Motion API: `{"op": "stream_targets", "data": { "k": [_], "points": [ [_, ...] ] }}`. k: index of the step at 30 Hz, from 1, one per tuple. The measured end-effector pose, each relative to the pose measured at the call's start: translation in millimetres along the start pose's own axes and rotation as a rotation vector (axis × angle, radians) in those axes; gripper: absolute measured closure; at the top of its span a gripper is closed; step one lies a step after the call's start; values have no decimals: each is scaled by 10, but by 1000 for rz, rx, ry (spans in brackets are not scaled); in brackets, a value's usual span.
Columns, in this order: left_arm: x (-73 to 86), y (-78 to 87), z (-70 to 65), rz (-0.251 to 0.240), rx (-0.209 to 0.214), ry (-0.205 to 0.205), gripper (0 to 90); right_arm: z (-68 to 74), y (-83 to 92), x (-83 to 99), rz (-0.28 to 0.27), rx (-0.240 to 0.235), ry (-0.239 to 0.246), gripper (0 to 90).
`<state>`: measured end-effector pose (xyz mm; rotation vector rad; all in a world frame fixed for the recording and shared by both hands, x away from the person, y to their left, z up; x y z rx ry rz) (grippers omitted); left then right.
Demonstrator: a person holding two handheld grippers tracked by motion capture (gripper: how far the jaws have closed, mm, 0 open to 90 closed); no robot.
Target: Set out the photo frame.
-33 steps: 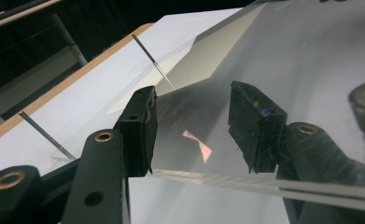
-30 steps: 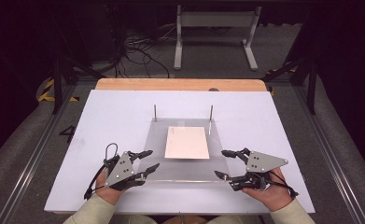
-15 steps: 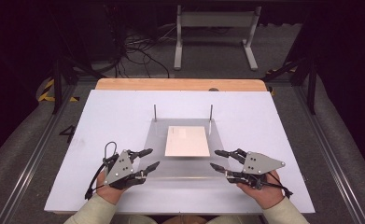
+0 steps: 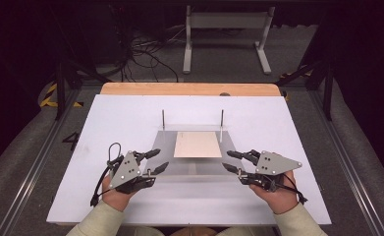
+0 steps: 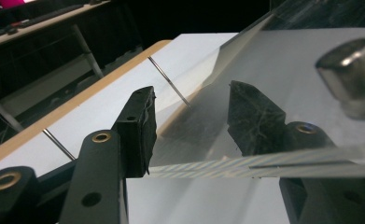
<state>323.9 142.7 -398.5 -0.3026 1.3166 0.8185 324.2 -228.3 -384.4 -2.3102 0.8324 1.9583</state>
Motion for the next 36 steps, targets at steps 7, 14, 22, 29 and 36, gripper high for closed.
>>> {"op": "stream_targets", "data": {
  "k": [7,14,22,29,36],
  "points": [
    [-158,-32,63,-20,-41,5,509,-110,14,-140,-15,44,11,592],
    [-344,17,65,-56,-69,-7,521,-138,100,-289,-46,86,38,593],
    [-564,111,79,-90,-94,-4,531,-85,183,-463,-114,166,93,590],
    [-699,231,58,-108,-111,-13,536,-4,243,-602,-139,203,134,597],
    [-825,390,42,-125,-76,41,534,116,329,-758,-166,201,157,612]
  ]
}}
Point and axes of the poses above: each handheld gripper's, and its own axes: y roughly backward along the jaws, x roughly out of its underside, z roughly to its left, the point moved 1 cm from there along -y, roughly forward along the jaws, and after that the axes turned 8 degrees about -x, right-handed, at the moved point
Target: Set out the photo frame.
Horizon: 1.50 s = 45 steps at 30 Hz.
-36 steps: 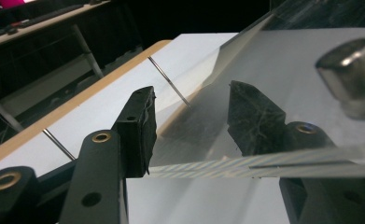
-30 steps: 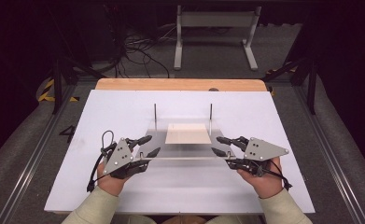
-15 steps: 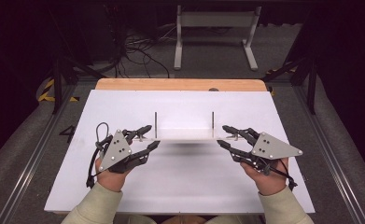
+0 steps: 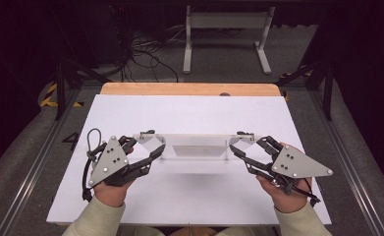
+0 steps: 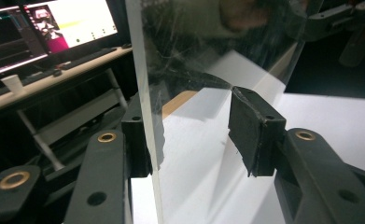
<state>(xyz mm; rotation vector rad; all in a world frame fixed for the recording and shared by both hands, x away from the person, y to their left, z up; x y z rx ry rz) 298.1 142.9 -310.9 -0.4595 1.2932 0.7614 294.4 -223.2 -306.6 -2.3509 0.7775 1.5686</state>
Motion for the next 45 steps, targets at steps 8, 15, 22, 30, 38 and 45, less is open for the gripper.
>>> {"op": "stream_targets", "data": {
  "k": [8,15,22,30,38,45],
  "points": [
    [-139,141,-105,9,23,44,534,82,121,-182,1,-38,-81,615],
    [-207,249,-176,33,43,68,536,162,220,-299,-5,-56,-115,615],
    [-184,219,-171,33,53,82,551,124,196,-254,-6,-68,-159,593],
    [-115,151,-157,-10,11,64,526,81,118,-165,-48,-65,-150,568],
    [34,50,-11,32,-24,130,380,36,-19,26,-20,-46,-201,505],
    [104,6,13,73,-34,107,344,-25,-137,206,-4,-50,-221,480]
  ]
}}
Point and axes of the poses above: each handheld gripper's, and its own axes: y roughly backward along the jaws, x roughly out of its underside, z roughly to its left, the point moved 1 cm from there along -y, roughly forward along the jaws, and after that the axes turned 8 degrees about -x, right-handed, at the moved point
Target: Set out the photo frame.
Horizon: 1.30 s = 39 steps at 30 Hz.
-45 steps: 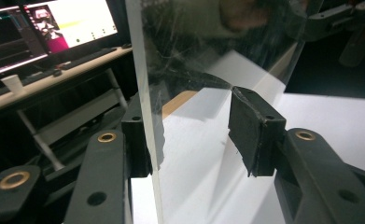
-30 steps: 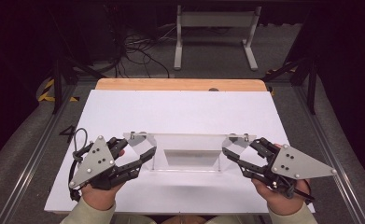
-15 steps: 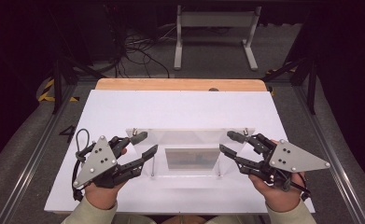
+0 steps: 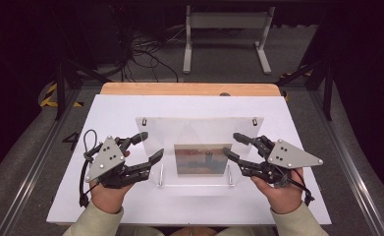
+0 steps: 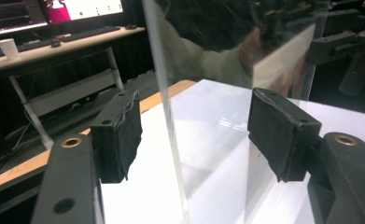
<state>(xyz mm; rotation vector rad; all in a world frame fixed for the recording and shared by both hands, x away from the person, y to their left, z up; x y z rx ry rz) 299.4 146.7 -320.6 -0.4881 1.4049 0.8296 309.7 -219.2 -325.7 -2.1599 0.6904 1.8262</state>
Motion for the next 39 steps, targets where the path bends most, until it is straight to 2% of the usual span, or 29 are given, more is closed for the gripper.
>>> {"op": "stream_targets", "data": {
  "k": [7,14,17,20,25,31,32,34,39],
  "points": [
    [84,12,80,36,-16,18,301,-99,-44,82,16,15,-18,469],
    [189,51,193,73,-25,65,281,-165,-101,129,29,18,-27,450],
    [231,69,235,89,-31,83,274,-195,-128,156,44,20,-35,418],
    [292,82,280,99,-32,102,263,-220,-150,178,62,21,-66,382],
    [360,96,336,114,-27,119,255,-235,-154,184,66,15,-90,324],
    [411,130,385,111,-12,123,226,-241,-80,156,73,30,-98,272],
    [426,143,395,113,-14,121,221,-252,-8,130,71,41,-98,257],
    [451,163,414,111,-8,122,215,-259,17,122,71,44,-94,252],
    [541,232,500,119,-10,143,203,-290,200,96,75,70,-112,235]
  ]
}}
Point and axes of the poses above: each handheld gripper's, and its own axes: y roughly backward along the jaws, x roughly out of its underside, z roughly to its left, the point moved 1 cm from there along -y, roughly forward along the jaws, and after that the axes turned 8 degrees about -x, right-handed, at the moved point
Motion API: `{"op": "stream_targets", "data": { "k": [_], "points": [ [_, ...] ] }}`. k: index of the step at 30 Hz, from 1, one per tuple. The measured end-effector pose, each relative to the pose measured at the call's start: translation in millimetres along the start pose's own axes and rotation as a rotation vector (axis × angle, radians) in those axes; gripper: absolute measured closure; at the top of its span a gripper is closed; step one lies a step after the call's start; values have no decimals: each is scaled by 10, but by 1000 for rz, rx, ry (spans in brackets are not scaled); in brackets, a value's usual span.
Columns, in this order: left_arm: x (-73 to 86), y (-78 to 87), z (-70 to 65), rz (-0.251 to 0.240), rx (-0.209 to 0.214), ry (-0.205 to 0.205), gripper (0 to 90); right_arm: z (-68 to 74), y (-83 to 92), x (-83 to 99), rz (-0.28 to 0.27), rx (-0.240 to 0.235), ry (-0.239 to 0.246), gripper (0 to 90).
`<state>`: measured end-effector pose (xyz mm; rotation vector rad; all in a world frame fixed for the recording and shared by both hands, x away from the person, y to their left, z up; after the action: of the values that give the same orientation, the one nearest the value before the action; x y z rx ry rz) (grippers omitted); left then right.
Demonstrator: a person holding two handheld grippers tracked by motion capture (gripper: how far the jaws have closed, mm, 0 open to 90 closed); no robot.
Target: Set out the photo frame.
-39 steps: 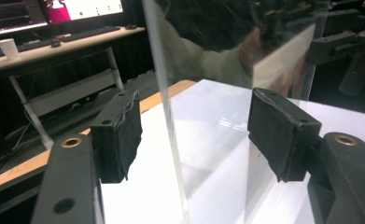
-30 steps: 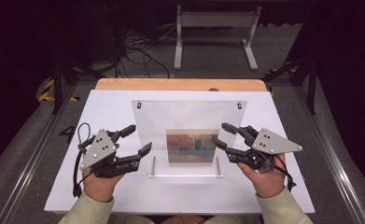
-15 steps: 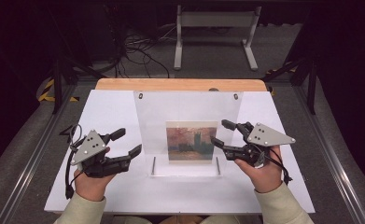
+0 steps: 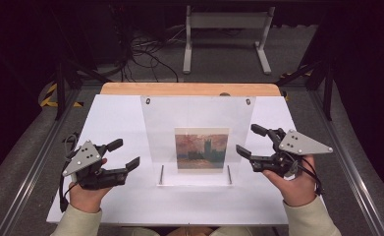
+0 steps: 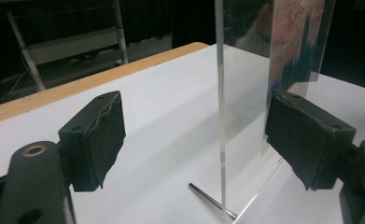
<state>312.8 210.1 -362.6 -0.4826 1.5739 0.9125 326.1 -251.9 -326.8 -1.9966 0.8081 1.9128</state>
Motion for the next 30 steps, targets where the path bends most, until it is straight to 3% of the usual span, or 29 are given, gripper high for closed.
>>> {"op": "stream_targets", "data": {
  "k": [11,16,19,30],
  "points": [
    [146,30,140,18,-16,10,179,-111,291,149,72,55,-24,218],
    [275,8,226,38,-31,21,169,-152,402,252,105,78,-58,205],
    [352,3,267,40,-69,9,175,-192,454,342,135,95,-79,202],
    [566,-47,333,72,-77,7,163,-327,593,687,205,135,-152,191]
  ]
}}
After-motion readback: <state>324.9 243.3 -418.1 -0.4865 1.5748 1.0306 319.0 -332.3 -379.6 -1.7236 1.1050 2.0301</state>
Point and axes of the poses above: each handheld gripper's, and its own axes: y roughly backward along the jaws, x roughly out of its underside, z roughly to its left, the point moved 1 cm from there along -y, roughly forward along the jaws, and after that the axes turned 8 degrees about -x, right-handed, at the moved point
